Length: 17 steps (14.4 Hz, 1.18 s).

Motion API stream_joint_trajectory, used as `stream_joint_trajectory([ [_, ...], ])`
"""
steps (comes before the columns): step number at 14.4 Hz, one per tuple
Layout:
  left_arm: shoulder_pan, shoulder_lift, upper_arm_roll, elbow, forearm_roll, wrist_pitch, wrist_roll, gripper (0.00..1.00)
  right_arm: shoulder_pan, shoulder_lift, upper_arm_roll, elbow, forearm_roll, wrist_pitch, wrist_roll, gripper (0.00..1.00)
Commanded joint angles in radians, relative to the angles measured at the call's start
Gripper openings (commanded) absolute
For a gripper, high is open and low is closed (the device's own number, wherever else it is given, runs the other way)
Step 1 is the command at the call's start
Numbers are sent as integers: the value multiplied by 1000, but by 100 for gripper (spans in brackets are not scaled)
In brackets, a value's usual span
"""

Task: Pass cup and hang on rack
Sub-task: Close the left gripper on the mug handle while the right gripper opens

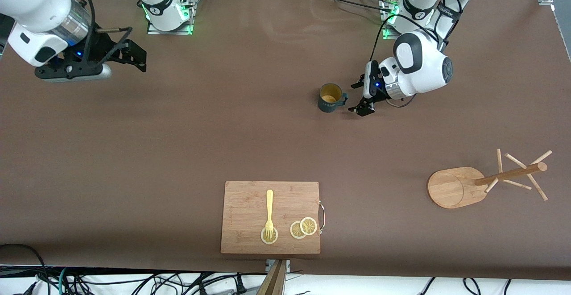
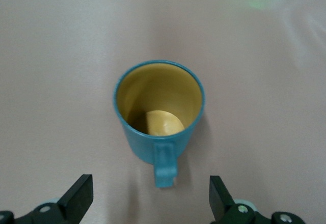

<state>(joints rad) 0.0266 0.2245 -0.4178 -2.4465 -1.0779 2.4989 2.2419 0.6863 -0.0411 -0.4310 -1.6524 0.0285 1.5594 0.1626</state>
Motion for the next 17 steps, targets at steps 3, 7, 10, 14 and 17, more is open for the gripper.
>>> stream_joint_trajectory([
  [3, -7, 4, -3, -34, -82, 46, 102, 100, -204, -19, 148, -24, -24, 13, -121, 100],
  [7, -53, 30, -4, -32, -146, 101, 102, 100, -540, -14, 466, -18, -22, 11, -132, 100],
  [10, -63, 39, -4, -32, -178, 109, 102, 100, -619, -13, 540, -15, -22, 7, -132, 100],
  [14, -88, 55, -6, -32, -238, 150, 102, 100, -620, 55, 534, 65, -19, -2, -138, 100],
  [17, -88, 59, -19, -31, -251, 152, 104, 100, -619, 47, 532, 63, -22, -45, -118, 100],
])
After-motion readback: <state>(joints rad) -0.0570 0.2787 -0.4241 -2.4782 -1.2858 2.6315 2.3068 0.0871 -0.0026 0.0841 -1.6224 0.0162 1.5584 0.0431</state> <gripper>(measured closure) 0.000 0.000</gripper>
